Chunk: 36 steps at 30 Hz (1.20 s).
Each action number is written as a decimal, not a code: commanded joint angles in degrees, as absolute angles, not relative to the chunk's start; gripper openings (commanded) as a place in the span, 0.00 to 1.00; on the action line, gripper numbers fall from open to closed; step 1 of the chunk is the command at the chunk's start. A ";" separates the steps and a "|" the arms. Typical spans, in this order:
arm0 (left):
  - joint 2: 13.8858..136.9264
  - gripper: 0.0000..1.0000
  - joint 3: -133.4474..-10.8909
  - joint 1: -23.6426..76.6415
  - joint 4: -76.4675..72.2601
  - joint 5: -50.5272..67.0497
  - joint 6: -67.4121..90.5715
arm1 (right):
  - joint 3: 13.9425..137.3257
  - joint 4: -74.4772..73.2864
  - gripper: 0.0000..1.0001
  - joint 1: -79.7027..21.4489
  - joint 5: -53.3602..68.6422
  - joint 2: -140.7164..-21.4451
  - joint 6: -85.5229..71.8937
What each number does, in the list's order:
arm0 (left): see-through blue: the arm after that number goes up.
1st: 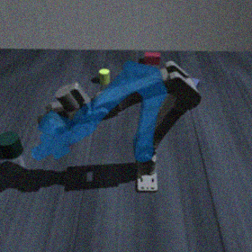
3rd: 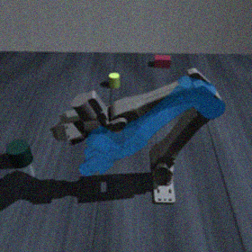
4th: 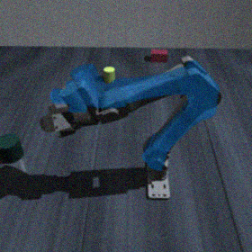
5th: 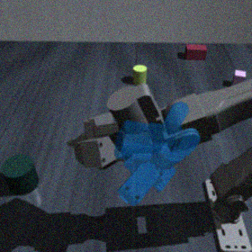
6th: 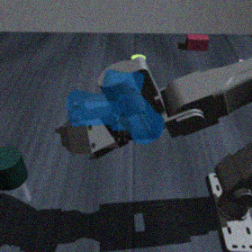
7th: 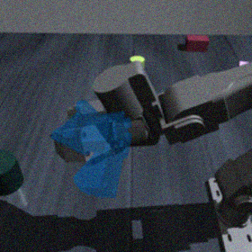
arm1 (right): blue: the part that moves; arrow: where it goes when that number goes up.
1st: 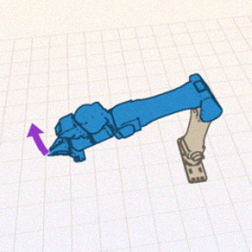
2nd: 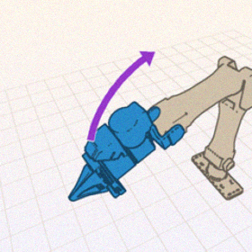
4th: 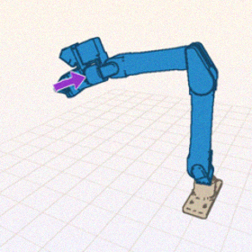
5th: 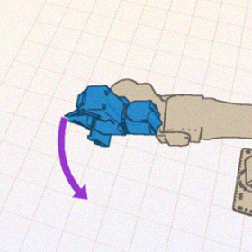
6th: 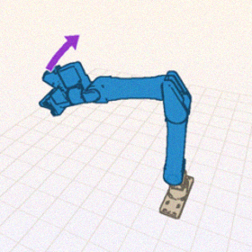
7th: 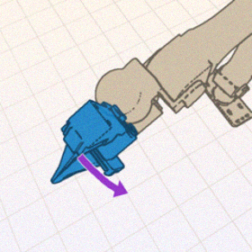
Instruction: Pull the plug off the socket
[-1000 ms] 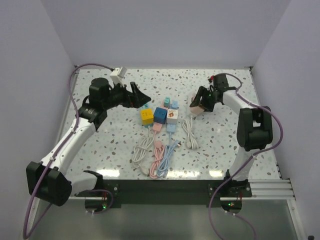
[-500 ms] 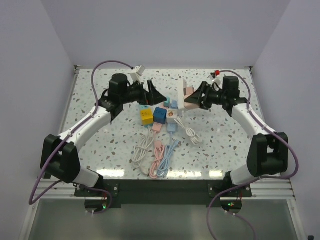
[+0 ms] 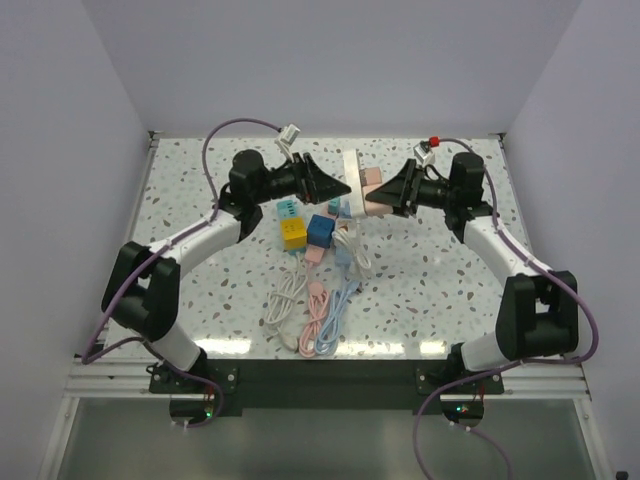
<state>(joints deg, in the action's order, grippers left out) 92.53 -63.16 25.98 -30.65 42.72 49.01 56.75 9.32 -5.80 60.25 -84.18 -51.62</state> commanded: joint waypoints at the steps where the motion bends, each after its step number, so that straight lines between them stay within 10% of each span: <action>1: 95.00 1.00 -63.10 26.45 -41.22 44.74 53.00 | 57.92 16.96 0.00 -6.15 65.92 -79.81 -55.99; 14: 102.48 0.99 -64.34 31.11 -58.86 45.18 63.09 | 58.18 20.30 0.00 -8.53 67.68 -80.95 -58.80; 29: 102.83 0.03 -60.29 30.06 -65.49 45.09 68.12 | 58.45 10.46 0.00 -8.53 67.06 -80.42 -50.98; 36: 100.47 0.00 -54.68 19.98 -67.59 47.45 70.14 | 62.22 0.44 0.00 -4.67 65.31 -82.35 -43.51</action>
<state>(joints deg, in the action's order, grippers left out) 103.04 -57.06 27.59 -62.81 45.19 74.46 58.19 7.68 -8.38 67.92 -82.61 -43.99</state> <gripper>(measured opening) 0.582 0.636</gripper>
